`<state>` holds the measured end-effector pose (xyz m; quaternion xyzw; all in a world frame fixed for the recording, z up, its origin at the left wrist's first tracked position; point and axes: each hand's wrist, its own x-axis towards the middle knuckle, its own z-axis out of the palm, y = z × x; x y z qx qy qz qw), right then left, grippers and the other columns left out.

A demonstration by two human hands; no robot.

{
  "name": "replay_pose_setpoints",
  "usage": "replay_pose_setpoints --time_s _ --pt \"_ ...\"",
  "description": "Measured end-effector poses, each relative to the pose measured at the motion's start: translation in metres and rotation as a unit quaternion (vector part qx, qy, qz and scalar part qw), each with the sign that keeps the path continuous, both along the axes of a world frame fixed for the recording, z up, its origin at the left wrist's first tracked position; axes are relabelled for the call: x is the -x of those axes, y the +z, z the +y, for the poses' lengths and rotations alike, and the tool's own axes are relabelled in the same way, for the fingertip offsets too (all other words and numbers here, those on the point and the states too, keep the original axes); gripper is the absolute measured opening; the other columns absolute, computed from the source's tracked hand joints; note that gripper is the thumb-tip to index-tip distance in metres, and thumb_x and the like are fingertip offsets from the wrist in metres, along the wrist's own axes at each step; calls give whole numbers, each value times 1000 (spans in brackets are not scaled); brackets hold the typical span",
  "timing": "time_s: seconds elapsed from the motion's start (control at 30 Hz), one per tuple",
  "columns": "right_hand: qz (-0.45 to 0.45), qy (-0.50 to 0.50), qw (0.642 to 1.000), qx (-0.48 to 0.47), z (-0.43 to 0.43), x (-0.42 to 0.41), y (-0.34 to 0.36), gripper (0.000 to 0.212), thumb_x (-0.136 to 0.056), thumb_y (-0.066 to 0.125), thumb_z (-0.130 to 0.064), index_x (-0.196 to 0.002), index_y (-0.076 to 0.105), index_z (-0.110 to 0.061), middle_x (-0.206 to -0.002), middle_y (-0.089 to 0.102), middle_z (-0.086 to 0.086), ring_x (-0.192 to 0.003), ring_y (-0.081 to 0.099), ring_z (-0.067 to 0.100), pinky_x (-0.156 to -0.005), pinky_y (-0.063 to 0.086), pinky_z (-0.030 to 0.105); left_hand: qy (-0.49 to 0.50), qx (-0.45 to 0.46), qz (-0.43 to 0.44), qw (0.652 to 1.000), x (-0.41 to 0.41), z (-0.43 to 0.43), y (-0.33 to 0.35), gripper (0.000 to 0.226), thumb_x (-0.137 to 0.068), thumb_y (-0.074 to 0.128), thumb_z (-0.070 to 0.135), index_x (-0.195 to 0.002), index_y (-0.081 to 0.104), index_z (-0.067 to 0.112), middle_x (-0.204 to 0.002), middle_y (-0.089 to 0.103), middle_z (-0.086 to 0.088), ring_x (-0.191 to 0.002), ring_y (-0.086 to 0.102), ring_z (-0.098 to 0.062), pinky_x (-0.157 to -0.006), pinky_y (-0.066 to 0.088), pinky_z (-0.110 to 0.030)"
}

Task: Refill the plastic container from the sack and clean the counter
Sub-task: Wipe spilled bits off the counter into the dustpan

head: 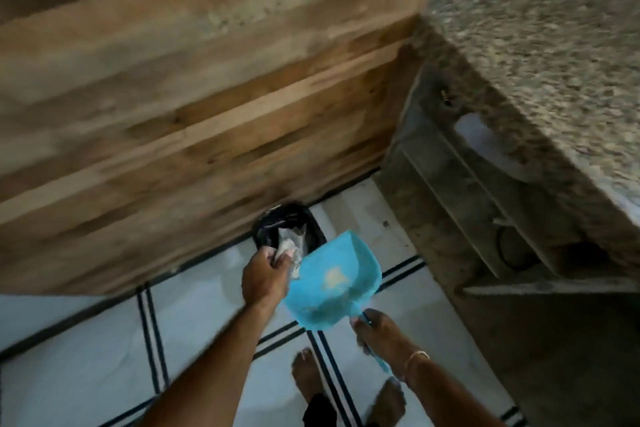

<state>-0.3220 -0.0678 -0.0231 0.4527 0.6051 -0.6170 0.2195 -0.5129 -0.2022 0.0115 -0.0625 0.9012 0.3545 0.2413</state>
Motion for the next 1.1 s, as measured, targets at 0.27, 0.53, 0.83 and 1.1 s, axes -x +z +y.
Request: replay_pose_setpoints --time_s 0.27,0.53,0.83,1.1 --pt "-60 62 996 -17 -29 156 -155 25 -98 59 -24 -75 51 -17 -63 49 -1 -53 46 11 -49 37 24 73 2 -10 997 73 -30 -128 28 -90 69 41 -81 57 17 -85 66 -4 -86 65 -30 -67 40 -30" --pt "-100 132 986 -11 -27 230 -207 25 -96 53 -9 -73 48 -15 -72 48 0 -59 46 12 -55 45 24 129 14 -38 991 105 -35 -209 27 -91 69 40 -93 66 12 -87 68 -2 -83 64 -24 -66 40 -28" --pt "-58 49 997 -29 -30 206 -230 9 -93 53 -26 -95 60 -20 -83 62 2 -72 58 16 -71 50 36 138 -22 -32 990 113 -20 -223 20 -93 69 35 -97 65 16 -90 66 1 -82 60 -19 -69 39 -24" --pt "63 -2 997 34 -48 202 -308 8 -106 50 -13 -108 55 -7 -80 53 2 -69 53 10 -66 49 20 170 -71 -6 983 123 -20 -287 19 -93 70 36 -94 66 17 -89 70 3 -73 65 -8 -60 48 -16"
